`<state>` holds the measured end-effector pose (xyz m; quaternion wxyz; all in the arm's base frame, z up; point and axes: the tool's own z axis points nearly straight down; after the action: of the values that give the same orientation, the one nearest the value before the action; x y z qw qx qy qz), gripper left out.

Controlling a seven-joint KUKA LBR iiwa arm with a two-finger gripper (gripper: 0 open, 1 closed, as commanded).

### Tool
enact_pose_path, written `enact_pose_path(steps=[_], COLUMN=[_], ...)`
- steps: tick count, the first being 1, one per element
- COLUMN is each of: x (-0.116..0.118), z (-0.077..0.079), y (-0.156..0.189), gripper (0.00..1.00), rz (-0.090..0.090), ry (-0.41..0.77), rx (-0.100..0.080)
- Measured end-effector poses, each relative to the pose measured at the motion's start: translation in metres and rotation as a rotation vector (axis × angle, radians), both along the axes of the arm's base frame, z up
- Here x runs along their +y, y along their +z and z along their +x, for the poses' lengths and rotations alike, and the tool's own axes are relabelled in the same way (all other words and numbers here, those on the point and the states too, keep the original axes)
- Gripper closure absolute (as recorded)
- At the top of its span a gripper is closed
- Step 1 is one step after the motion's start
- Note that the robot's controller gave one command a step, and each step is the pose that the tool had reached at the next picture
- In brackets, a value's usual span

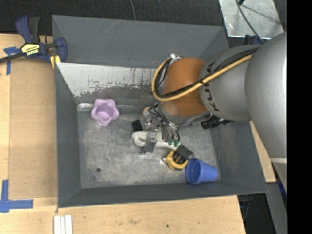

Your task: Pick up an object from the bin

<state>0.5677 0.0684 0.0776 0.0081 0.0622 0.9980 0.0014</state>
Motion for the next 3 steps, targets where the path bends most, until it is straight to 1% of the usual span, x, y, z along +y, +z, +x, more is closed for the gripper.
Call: enact_pose_path(steps=[1,2,3], x=[0.000,0.010,0.010], z=[0.000,-0.010,-0.010], y=[0.000,0.115,0.115], gripper=[1.00,1.00,1.00], rz=[0.000,-0.002,-0.002], ry=[0.000,0.084,0.084], rx=[0.000,0.015,0.016])
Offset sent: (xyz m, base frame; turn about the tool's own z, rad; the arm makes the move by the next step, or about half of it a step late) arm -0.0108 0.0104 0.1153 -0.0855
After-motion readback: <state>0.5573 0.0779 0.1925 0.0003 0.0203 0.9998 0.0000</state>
